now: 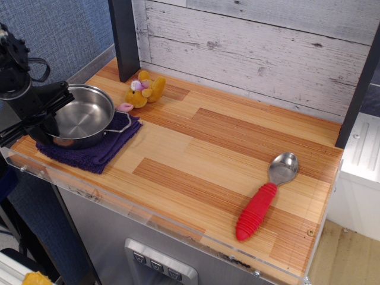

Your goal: Put the pot on the purple cloth.

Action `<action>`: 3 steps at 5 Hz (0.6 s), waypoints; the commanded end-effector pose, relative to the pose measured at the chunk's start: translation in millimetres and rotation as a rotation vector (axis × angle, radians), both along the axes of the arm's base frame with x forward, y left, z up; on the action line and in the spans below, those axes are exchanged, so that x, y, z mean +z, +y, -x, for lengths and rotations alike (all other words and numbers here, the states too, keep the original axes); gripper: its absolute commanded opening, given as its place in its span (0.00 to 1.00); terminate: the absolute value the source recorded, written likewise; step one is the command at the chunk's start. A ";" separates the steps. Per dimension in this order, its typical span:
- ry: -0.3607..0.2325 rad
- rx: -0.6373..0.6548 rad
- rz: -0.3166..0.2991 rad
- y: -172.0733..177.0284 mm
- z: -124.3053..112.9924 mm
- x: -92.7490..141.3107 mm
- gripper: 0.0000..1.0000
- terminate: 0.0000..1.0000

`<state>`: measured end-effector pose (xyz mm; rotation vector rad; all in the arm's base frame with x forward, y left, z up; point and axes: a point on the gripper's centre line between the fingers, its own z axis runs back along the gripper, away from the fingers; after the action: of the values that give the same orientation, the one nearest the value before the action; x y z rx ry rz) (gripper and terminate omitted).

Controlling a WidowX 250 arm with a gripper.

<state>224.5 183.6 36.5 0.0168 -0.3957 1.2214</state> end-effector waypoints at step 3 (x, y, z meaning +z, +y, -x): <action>0.053 -0.042 0.072 -14.1 -3.7 6.3 1.00 0.00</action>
<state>221.9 170.2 28.7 -0.0243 -0.2648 1.1961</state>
